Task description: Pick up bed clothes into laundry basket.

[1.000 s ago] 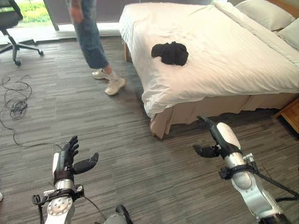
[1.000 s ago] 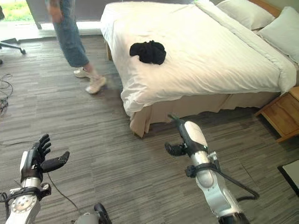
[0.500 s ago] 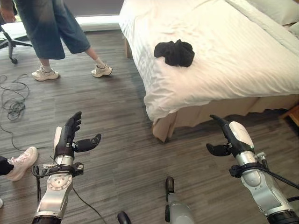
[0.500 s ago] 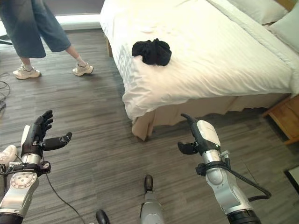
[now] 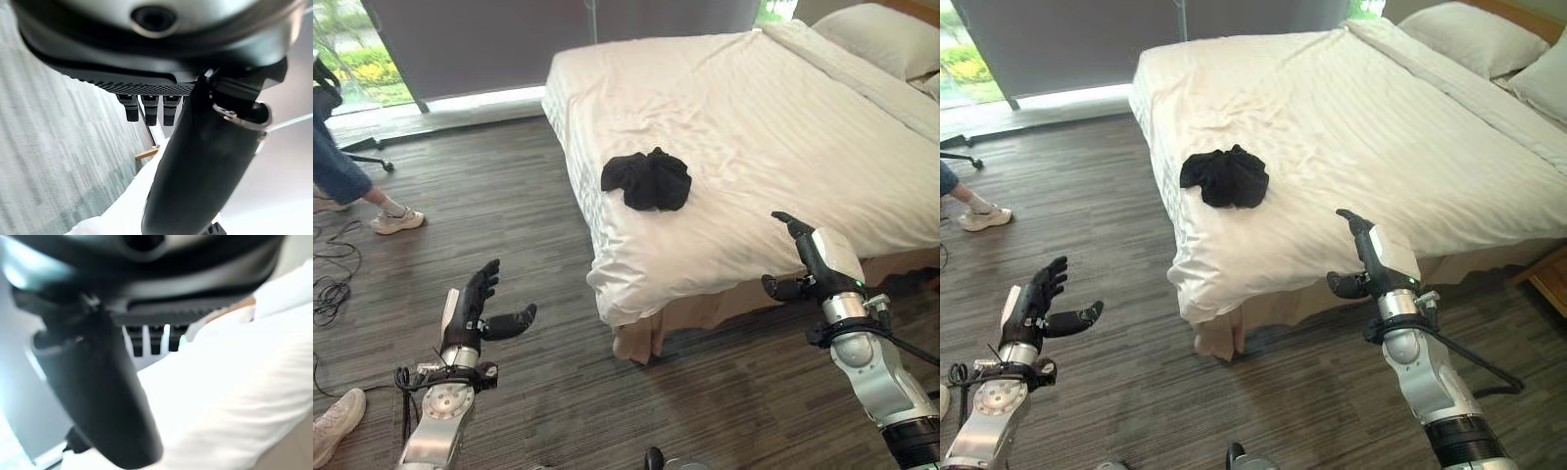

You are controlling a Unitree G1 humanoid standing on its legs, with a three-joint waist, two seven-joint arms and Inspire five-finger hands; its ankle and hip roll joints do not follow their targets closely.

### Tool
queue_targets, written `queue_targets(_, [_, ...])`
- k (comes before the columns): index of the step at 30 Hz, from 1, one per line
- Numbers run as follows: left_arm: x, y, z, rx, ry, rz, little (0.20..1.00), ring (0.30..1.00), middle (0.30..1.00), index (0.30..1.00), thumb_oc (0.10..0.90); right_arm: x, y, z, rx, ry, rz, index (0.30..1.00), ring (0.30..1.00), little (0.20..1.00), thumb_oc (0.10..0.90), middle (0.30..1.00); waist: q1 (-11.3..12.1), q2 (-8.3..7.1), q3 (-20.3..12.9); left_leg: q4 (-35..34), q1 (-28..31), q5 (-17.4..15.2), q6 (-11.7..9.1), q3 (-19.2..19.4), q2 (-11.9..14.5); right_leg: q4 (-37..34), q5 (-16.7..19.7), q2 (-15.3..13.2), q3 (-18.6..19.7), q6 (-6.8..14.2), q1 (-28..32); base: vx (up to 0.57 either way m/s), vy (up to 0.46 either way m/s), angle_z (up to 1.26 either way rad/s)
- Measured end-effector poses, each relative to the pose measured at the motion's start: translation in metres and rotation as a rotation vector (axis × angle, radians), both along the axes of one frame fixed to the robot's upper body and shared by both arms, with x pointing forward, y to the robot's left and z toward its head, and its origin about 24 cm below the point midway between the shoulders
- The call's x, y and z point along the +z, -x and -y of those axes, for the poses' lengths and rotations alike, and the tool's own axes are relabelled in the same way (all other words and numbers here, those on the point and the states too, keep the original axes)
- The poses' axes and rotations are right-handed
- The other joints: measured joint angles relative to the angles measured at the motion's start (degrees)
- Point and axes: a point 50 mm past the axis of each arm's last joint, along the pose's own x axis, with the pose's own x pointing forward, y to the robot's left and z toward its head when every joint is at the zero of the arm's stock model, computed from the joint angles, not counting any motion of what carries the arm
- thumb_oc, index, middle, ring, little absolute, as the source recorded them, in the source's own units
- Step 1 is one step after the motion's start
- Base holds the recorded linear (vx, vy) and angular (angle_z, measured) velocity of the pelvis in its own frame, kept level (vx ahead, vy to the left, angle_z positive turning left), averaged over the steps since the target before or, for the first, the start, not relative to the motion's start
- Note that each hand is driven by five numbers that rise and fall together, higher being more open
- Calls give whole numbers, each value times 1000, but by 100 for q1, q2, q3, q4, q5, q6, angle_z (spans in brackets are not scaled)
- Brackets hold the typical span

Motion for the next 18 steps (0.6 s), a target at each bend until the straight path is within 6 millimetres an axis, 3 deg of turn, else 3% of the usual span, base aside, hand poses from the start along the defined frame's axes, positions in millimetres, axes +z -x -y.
queue_targets(1, [1, -2, 0, 1, -8, 3, 900, 900, 900, 900, 800, -1, 0, 0, -3, 0, 0, 900, 900, 900, 800, 900, 50, 80, 12, -273, -142, 220, 19, -117, -31, -9, -81, -15, 30, 6, 79, 351, 76, -28])
queue_targets(2, [0, -7, 0, -1, -21, -3, 900, 900, 900, 900, 800, -3, -1, 1, -4, 15, -16, 900, 900, 900, 800, 900, 28, 223, 5, -817, -224, 421, -121, -261, -142, -9, -95, 71, -21, 21, 124, 293, 38, -17])
queue_targets(4, [3, -14, -2, 23, -38, 12, 900, 900, 900, 900, 800, -10, 0, -1, 8, 21, -46, 900, 900, 900, 800, 900, -1, 349, 15, -884, -336, 649, 83, -99, -170, -14, -234, 95, 17, 58, 318, 279, 54, -12])
queue_targets(5, [3, -14, -3, 34, -41, 16, 900, 900, 900, 900, 800, -12, 0, -2, 14, 22, -54, 900, 900, 900, 800, 900, -35, 442, 15, -812, -225, 489, 407, 64, -124, -56, -349, 97, 46, 117, 497, 318, 44, -7])
queue_targets(6, [4, -15, -4, 36, -45, 16, 900, 900, 900, 900, 800, -14, 1, -3, 14, 14, -60, 900, 900, 900, 800, 900, -54, 423, 18, -762, -158, 687, 692, 163, -151, -58, -452, 47, 48, 98, 607, 296, 27, -5])
queue_targets(7, [6, -14, -7, 44, -51, 22, 900, 900, 900, 900, 800, -18, 3, -6, 28, 15, -74, 900, 900, 900, 800, 900, -3, 312, -35, -685, -112, 605, 848, 274, -324, -60, -601, -154, 81, 118, 656, 275, 3, -1])
queue_targets(8, [11, -15, -9, 55, -58, 41, 900, 900, 900, 900, 800, -14, 3, -9, 41, 15, -57, 900, 900, 900, 800, 900, 25, 244, -49, -709, -109, 495, 790, 325, -483, -59, -684, -285, 64, 6, 624, 266, 0, -1])
queue_targets(9, [15, -15, -13, 70, -63, 59, 900, 900, 900, 900, 800, -10, 2, -13, 58, 13, -39, 900, 900, 900, 800, 900, 59, 220, -35, -664, -146, 341, 560, 393, -588, -58, -776, -339, 14, -139, 578, 270, 50, 4])
queue_targets(10, [19, -15, -15, 81, -67, 73, 900, 900, 900, 900, 800, -8, 2, -17, 70, 8, -29, 900, 900, 900, 800, 900, 121, 71, -41, -500, -168, 89, 190, 586, -685, -55, -843, -543, 28, -277, 547, 267, 115, -1])
queue_targets(11, [24, -15, -20, 93, -77, 97, 900, 900, 900, 900, 800, -4, -1, -21, 93, 9, -13, 900, 900, 900, 800, 900, 271, -202, 77, 704, -413, -222, 696, 417, -575, -12, -675, -936, -110, -88, 602, 267, 175, -7])
queue_targets(12, [21, -14, -22, 98, -78, 80, 900, 900, 900, 900, 800, -6, -1, -22, 95, 10, -22, 900, 900, 900, 800, 900, 340, -27, 25, 1648, -534, -853, 782, 145, -205, -46, -717, -841, -113, 90, 752, 260, 160, 3])
queue_targets(13, [20, -12, -23, 98, -80, 74, 900, 900, 900, 900, 800, -5, -1, -22, 99, 16, -25, 900, 900, 900, 800, 900, 341, 35, -14, 1542, -511, -1135, 930, 79, -262, -53, -768, -819, -126, 235, 793, 278, 160, 24])
queue_targets(14, [24, -13, -27, 106, -93, 83, 900, 900, 900, 900, 800, -6, -4, -25, 114, 20, -31, 900, 900, 900, 800, 900, 348, -153, -21, 1424, -507, -1111, 979, 8, -492, -47, -719, -919, -144, 234, 766, 270, 128, 36])
queue_targets(16, [22, -15, -29, 112, -82, 69, 900, 900, 900, 900, 800, -7, -19, -28, 131, 49, -52, 900, 900, 900, 800, 900, 355, -247, -67, 1227, -575, -1072, 1109, -46, -639, 7, -420, -860, -399, 245, 700, 197, 104, 34])
queue_targets(18, [18, -16, -28, 98, -77, 48, 900, 900, 900, 900, 800, -3, -32, -29, 124, 79, -64, 900, 900, 900, 800, 900, 427, -280, -67, 811, -439, -893, 1297, -56, -794, 260, -167, -878, -457, 392, 552, 161, 174, 25])
